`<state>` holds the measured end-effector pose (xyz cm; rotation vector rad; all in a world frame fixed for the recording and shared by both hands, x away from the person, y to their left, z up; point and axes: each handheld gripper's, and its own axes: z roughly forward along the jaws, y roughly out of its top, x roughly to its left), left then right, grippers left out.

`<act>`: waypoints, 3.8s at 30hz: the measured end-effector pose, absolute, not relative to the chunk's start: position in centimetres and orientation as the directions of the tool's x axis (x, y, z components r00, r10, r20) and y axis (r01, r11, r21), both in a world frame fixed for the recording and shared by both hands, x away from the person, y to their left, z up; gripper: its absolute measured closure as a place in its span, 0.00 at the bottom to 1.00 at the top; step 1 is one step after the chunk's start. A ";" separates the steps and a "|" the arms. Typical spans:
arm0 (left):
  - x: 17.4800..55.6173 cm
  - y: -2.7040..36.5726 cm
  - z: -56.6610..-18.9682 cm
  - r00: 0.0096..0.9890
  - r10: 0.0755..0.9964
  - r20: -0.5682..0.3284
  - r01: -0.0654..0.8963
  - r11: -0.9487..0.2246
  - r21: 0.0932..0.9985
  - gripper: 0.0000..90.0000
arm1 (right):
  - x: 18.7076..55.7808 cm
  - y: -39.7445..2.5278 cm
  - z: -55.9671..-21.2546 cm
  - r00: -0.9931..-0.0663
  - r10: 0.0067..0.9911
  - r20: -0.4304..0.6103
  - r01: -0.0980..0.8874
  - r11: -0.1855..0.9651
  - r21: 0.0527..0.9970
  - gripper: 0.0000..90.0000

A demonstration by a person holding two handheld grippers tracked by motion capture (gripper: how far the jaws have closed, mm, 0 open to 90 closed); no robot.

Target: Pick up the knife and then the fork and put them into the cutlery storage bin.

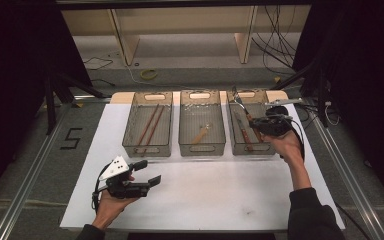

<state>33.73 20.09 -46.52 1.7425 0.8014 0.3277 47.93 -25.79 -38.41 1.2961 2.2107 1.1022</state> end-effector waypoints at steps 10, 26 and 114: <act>33.8 20.1 -46.6 0.732 0.659 -0.176 0.348 -0.138 0.927 0.23 | 48.7 -25.9 -38.3 -0.500 0.863 0.069 0.592 0.283 0.754 0.86; 33.8 20.1 -46.6 0.733 0.658 -0.174 0.348 -0.142 0.927 0.23 | 50.5 -25.5 -38.8 -0.471 0.881 0.034 0.650 0.321 0.689 0.86; 33.9 19.9 -46.7 0.730 0.657 -0.191 0.373 -0.149 0.916 0.22 | 41.2 -20.0 -40.6 -0.672 0.714 0.196 0.500 0.242 0.831 0.34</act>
